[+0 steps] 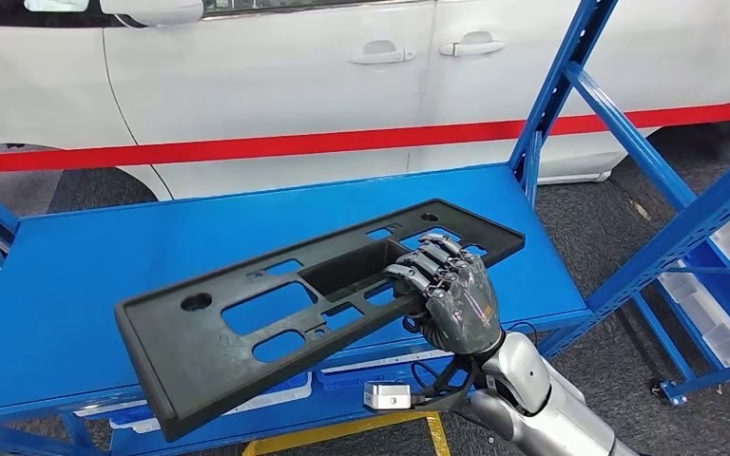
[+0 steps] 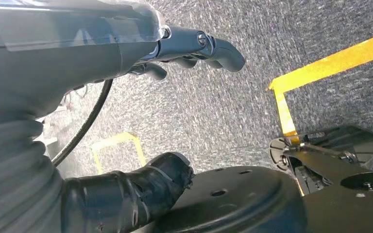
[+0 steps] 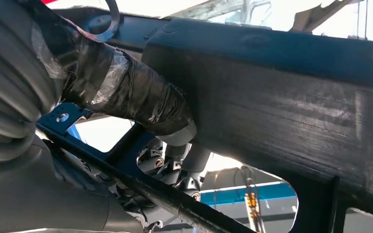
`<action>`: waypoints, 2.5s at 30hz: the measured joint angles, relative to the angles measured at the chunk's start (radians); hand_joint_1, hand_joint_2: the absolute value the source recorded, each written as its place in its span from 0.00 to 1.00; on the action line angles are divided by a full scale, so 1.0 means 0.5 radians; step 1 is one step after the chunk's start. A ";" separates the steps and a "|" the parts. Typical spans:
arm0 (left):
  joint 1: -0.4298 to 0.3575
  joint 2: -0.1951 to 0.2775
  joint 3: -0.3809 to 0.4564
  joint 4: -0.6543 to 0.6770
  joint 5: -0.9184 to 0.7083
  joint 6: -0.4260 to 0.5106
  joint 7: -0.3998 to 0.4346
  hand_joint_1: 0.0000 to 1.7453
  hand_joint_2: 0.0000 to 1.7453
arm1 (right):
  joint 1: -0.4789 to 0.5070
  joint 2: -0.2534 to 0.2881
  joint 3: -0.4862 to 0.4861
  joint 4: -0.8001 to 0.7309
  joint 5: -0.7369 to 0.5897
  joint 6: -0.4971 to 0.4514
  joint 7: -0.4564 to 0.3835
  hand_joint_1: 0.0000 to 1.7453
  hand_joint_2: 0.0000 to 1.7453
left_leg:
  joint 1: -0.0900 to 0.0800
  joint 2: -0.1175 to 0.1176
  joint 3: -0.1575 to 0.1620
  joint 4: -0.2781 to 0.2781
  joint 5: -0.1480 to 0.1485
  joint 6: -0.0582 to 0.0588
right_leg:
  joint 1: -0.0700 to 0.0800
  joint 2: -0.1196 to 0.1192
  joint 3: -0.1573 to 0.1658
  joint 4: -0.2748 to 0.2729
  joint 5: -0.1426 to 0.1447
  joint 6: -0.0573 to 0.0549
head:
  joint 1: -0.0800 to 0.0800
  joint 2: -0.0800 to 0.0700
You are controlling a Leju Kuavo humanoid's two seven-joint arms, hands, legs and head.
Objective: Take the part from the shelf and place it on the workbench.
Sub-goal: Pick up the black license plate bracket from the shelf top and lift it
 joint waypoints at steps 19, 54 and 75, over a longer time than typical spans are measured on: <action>-0.011 0.001 0.000 0.000 0.002 0.001 0.012 0.00 1.00 | 0.031 -0.068 0.081 -0.213 -0.096 -0.006 -0.074 1.00 1.00 | 0.029 -0.002 -0.249 0.557 -0.353 -0.138 | -0.020 -0.033 -0.040 -0.010 0.049 -0.084 | 0.000 0.001; -0.022 -0.012 0.000 0.001 -0.010 0.034 0.060 0.00 1.00 | 0.008 -0.093 0.117 -0.210 -0.248 0.020 -0.099 1.00 1.00 | 0.051 0.007 -0.192 0.411 -0.034 -0.167 | -0.026 -0.051 -0.086 -0.036 0.105 -0.056 | -0.004 0.000; -0.024 -0.018 0.002 0.002 0.016 0.035 0.061 0.00 1.00 | -0.077 -0.092 0.118 -0.168 -0.323 0.116 -0.097 1.00 1.00 | 0.014 0.194 -0.346 0.139 0.187 -0.104 | 0.002 -0.116 0.200 -0.054 -0.120 -0.044 | -0.002 0.000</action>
